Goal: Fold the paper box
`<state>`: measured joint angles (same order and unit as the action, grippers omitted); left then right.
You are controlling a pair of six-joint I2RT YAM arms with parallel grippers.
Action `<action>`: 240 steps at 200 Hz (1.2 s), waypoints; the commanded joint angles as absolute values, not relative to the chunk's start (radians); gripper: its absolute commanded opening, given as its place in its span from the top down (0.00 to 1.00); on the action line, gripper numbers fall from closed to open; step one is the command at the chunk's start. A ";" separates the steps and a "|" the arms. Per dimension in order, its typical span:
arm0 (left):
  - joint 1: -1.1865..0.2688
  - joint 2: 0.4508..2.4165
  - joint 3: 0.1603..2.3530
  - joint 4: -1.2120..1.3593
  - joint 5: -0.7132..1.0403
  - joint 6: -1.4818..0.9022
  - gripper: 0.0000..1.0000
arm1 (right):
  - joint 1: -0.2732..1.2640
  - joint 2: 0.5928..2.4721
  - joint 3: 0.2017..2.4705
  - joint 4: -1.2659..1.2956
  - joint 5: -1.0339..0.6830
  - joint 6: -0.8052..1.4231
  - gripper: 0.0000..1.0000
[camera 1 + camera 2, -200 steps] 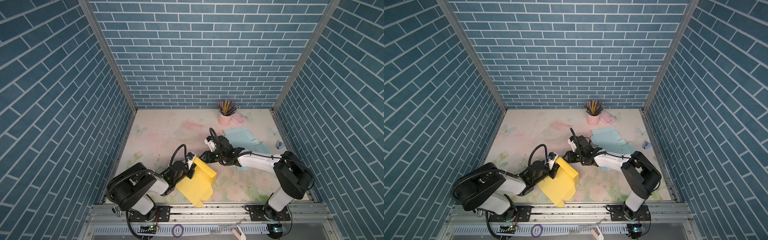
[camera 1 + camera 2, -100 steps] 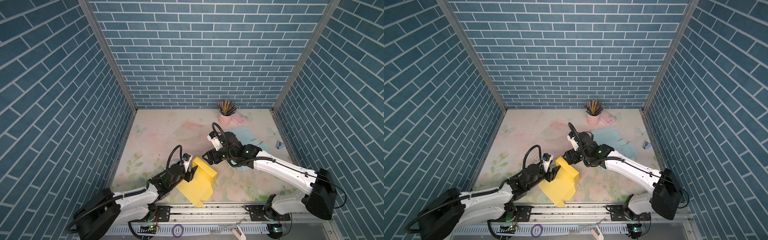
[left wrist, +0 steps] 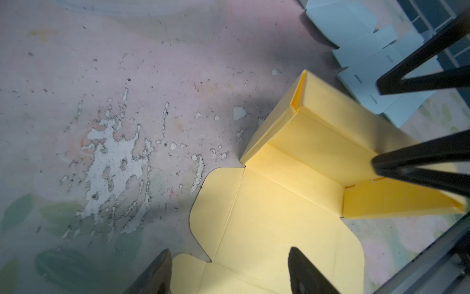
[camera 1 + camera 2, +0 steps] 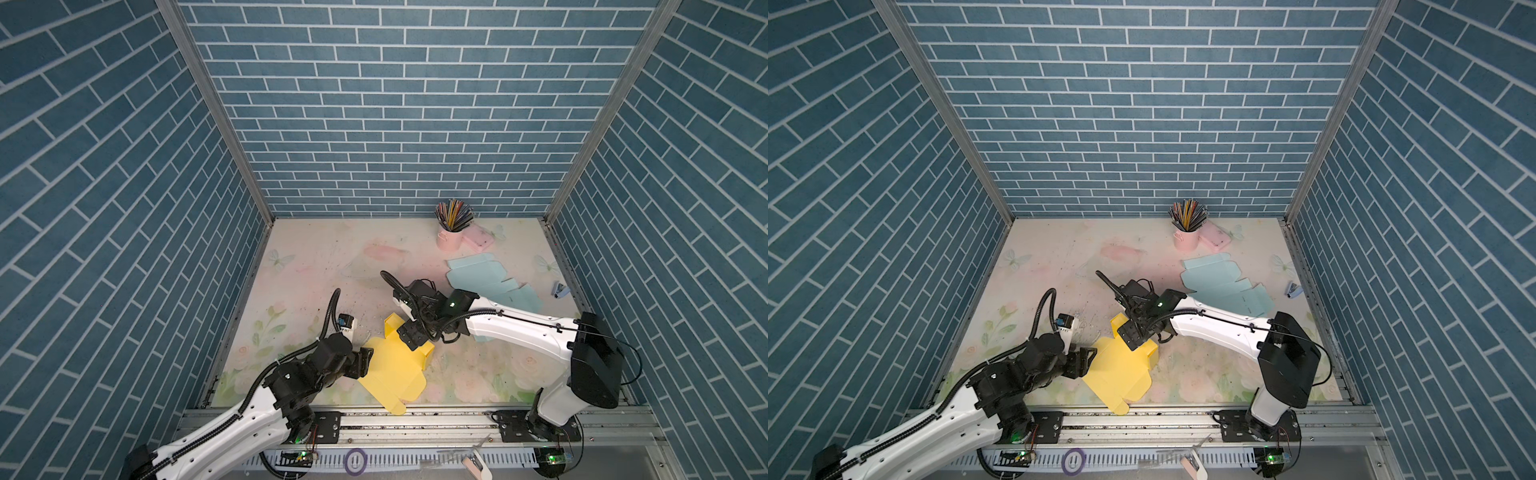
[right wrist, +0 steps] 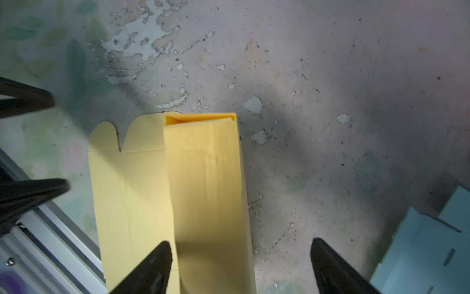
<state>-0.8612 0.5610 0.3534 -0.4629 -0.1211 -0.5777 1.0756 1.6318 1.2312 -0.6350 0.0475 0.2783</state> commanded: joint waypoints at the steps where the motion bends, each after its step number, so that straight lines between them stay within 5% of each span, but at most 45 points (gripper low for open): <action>1: -0.867 0.547 0.416 -0.653 -0.170 -0.612 0.27 | 1.073 1.636 1.232 -0.673 0.107 0.243 0.16; 96: -0.868 0.603 0.518 -0.701 -0.127 -0.692 0.26 | 0.807 1.587 1.033 -0.438 -0.126 0.316 0.33; 135: -0.882 0.624 0.463 -0.540 -0.074 -0.796 0.17 | 0.756 1.594 0.965 -0.357 -0.174 0.331 0.38; 240: -0.951 0.927 0.476 -0.226 -0.103 -0.858 0.17 | 0.581 1.548 0.772 -0.135 -0.394 0.397 0.50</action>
